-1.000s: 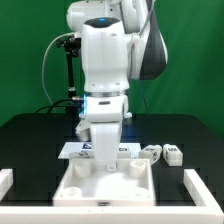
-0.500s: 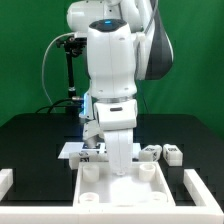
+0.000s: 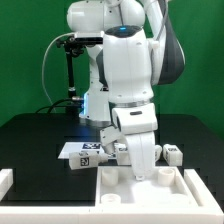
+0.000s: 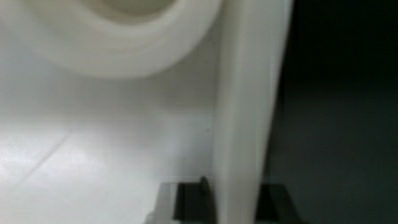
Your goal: Assemble one leg
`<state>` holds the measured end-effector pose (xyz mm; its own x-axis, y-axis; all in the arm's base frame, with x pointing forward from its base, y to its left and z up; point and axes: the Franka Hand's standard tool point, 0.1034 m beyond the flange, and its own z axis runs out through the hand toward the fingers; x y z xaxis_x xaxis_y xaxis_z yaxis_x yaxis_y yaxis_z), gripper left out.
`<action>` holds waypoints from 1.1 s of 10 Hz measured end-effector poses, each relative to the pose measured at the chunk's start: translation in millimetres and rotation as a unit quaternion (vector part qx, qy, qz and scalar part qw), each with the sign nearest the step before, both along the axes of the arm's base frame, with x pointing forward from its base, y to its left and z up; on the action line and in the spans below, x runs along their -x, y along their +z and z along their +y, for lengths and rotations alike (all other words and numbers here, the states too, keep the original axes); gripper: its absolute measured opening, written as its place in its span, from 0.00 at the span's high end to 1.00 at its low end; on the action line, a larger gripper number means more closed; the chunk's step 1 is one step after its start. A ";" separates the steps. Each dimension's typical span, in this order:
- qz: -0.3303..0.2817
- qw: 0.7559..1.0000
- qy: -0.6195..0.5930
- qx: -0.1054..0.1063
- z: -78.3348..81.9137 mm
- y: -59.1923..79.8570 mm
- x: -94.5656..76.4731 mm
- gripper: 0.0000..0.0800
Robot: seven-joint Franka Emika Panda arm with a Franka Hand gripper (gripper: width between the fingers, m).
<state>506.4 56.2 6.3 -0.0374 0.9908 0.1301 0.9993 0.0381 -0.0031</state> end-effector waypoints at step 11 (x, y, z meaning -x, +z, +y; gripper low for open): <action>-0.006 0.995 -0.099 0.006 1.8 28.8 -1.7 0.21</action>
Offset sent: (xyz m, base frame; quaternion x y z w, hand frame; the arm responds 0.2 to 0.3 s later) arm 0.0000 0.0000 0.0000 0.0000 0.0000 0.0000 1.0000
